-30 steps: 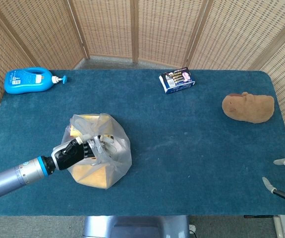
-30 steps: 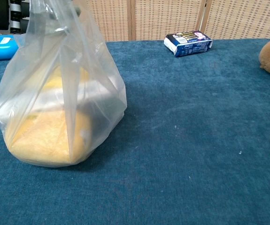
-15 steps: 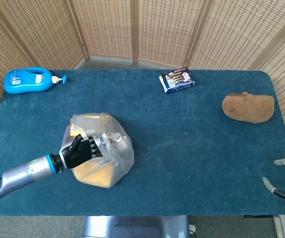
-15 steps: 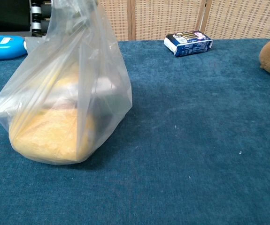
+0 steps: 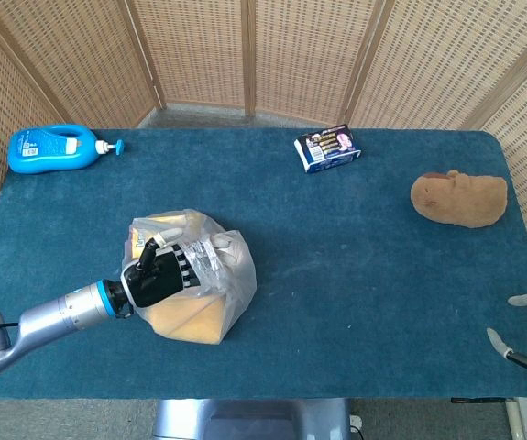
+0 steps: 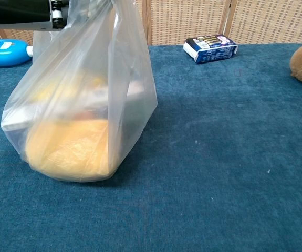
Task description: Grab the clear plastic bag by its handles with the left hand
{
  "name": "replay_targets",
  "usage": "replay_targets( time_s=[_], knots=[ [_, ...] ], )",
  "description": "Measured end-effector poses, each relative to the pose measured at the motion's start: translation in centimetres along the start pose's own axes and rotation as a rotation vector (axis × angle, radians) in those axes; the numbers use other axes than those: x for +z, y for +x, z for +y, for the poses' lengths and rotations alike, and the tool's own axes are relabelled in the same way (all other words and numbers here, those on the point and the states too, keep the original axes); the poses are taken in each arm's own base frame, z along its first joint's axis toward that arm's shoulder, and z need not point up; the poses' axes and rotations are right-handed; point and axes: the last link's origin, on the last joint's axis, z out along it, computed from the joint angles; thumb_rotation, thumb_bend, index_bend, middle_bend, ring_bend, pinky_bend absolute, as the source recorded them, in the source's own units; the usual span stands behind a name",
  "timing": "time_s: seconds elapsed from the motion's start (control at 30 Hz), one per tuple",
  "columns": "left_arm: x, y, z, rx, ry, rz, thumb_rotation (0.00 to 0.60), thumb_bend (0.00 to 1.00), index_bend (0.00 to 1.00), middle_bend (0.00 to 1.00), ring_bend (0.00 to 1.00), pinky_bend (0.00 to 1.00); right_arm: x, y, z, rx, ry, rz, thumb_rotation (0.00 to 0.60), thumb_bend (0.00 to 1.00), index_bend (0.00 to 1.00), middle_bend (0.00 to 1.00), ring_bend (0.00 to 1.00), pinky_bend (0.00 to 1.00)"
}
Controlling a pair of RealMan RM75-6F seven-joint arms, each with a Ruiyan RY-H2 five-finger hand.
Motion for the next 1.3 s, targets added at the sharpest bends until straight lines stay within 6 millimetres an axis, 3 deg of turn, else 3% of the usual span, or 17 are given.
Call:
replay_targets(
  time_s=[0.3,0.6,0.7,0.83,0.97,1.13,1.3],
  knots=[
    [1.3,-0.3,0.4,-0.154,-0.063,0.015,0.035,0.4,0.24,0.32,0.29,0.35,-0.1,0.0,0.0,0.003,-0.002,-0.001,0.406,0.28,0.37,0.37,0.28,0.2],
    [2.1,-1.1,0.6,-0.169,-0.082,-0.005,0.036,0.38,0.24,0.35,0.31,0.35,0.0,0.0,0.1,0.006,-0.001,0.0,0.41,0.28,0.37,0.37,0.28,0.2],
    [2.1,-1.3,0.6,-0.164,-0.089,-0.002,0.04,0.38,0.25,0.4,0.37,0.42,0.0,0.0,0.1,0.006,-0.001,0.001,0.411,0.28,0.37,0.37,0.28,0.2],
    [1.9,-1.1,0.8,-0.15,-0.095,0.024,0.047,0.39,0.35,0.52,0.52,0.54,0.0,0.0,0.2,0.006,-0.004,0.003,0.405,0.28,0.37,0.37,0.28,0.2],
    [1.6,-0.8,1.0,-0.117,-0.106,0.072,0.131,0.34,0.43,0.61,0.62,0.62,0.0,0.0,0.2,0.006,-0.004,0.0,0.406,0.28,0.37,0.37,0.28,0.2],
    [1.4,-0.3,1.3,-0.046,-0.128,0.169,0.227,0.32,0.44,0.61,0.64,0.67,0.1,-0.1,0.0,0.005,0.003,-0.003,0.409,0.28,0.37,0.37,0.28,0.2],
    [1.4,-0.4,1.3,0.026,-0.131,0.246,0.31,0.42,0.44,0.61,0.64,0.68,0.1,0.0,0.0,0.003,0.002,-0.001,0.409,0.28,0.37,0.37,0.28,0.2]
  ],
)
